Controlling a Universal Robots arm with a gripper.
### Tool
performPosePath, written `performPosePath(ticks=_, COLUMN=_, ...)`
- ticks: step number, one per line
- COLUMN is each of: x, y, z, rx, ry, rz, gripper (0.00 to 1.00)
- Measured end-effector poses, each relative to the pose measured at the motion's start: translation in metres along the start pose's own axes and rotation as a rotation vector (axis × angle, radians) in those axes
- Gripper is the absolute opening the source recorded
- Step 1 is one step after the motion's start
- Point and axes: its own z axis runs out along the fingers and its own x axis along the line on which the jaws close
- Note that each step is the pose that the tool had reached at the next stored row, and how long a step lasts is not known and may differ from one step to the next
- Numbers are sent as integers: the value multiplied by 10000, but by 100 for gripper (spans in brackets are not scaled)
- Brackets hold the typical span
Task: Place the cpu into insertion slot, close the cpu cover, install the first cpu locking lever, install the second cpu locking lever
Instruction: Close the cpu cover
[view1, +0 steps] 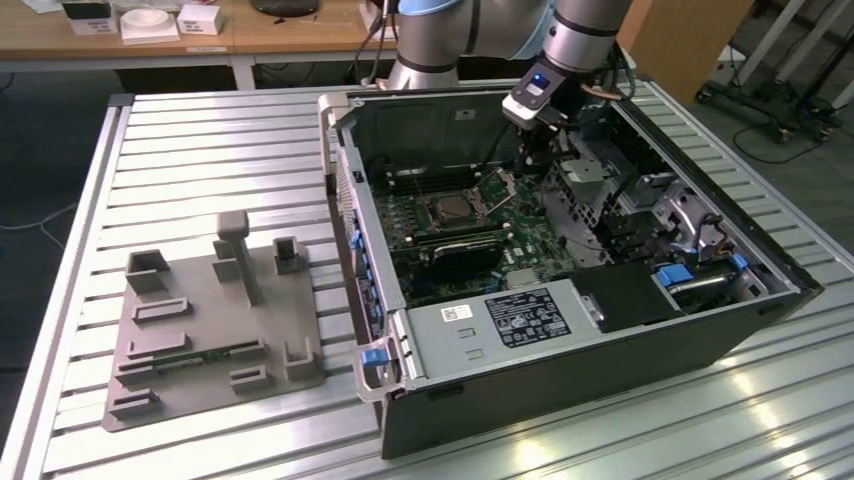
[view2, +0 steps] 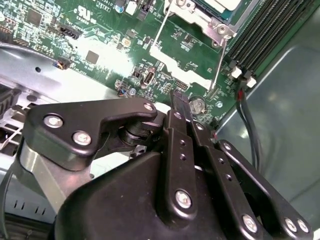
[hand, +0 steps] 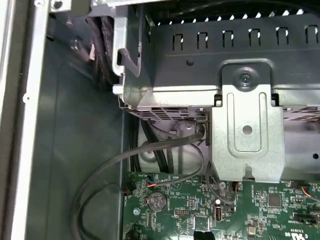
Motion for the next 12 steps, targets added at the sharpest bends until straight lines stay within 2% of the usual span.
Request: performPosePath(ticks=12, x=-5, y=4, z=218, rx=9, ry=-1, rz=0, gripper=10)
